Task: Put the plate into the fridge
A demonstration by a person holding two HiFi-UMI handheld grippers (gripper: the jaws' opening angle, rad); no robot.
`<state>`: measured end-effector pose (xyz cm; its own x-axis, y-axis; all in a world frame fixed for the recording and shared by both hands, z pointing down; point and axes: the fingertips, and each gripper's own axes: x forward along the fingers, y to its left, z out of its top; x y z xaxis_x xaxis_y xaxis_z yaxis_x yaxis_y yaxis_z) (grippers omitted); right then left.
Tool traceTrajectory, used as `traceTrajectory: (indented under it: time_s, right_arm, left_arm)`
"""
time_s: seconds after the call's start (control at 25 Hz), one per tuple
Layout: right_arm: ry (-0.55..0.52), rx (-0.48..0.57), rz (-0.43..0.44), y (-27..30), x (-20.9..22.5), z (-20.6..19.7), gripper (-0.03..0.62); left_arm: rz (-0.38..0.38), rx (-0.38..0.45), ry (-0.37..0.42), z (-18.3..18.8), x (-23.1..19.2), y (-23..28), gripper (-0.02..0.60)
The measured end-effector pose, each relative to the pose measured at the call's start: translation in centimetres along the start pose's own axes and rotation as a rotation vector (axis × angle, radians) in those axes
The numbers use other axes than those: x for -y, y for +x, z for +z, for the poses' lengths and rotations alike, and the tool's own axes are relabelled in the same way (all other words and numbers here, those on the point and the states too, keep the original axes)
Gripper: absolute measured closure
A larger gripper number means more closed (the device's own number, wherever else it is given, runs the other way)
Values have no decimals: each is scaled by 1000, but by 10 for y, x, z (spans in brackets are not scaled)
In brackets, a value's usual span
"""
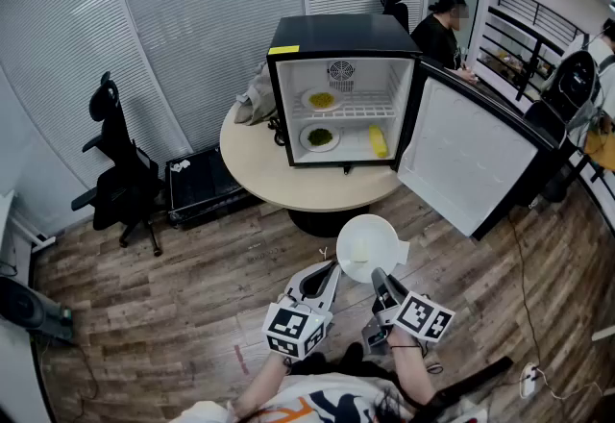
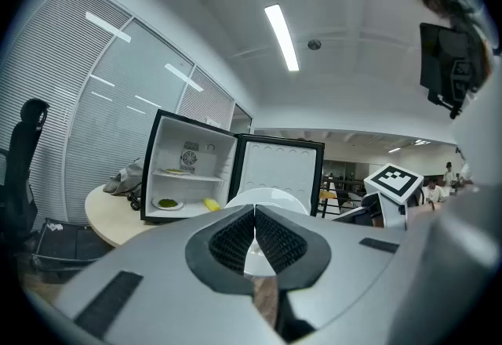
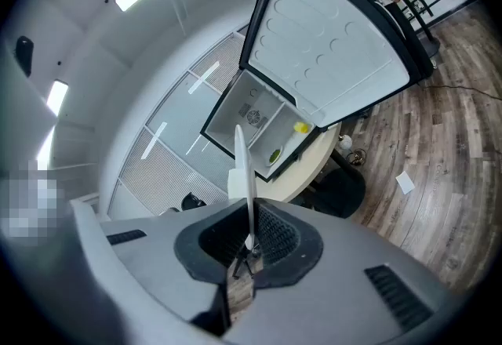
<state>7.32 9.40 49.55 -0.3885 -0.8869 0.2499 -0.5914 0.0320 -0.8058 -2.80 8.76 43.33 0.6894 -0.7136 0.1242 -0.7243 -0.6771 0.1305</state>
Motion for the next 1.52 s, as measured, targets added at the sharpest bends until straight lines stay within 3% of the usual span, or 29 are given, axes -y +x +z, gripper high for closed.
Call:
traceTrajectory:
  time_s: [0.48,1.52]
  right_arm:
    - [5,28,4,7,7,19,568]
    - [5,-49,55,47,45,71,568]
  left_arm:
    - [8,-2,1,0,-3,14,568]
    - [112,-15,-2,-7,-12,78,568]
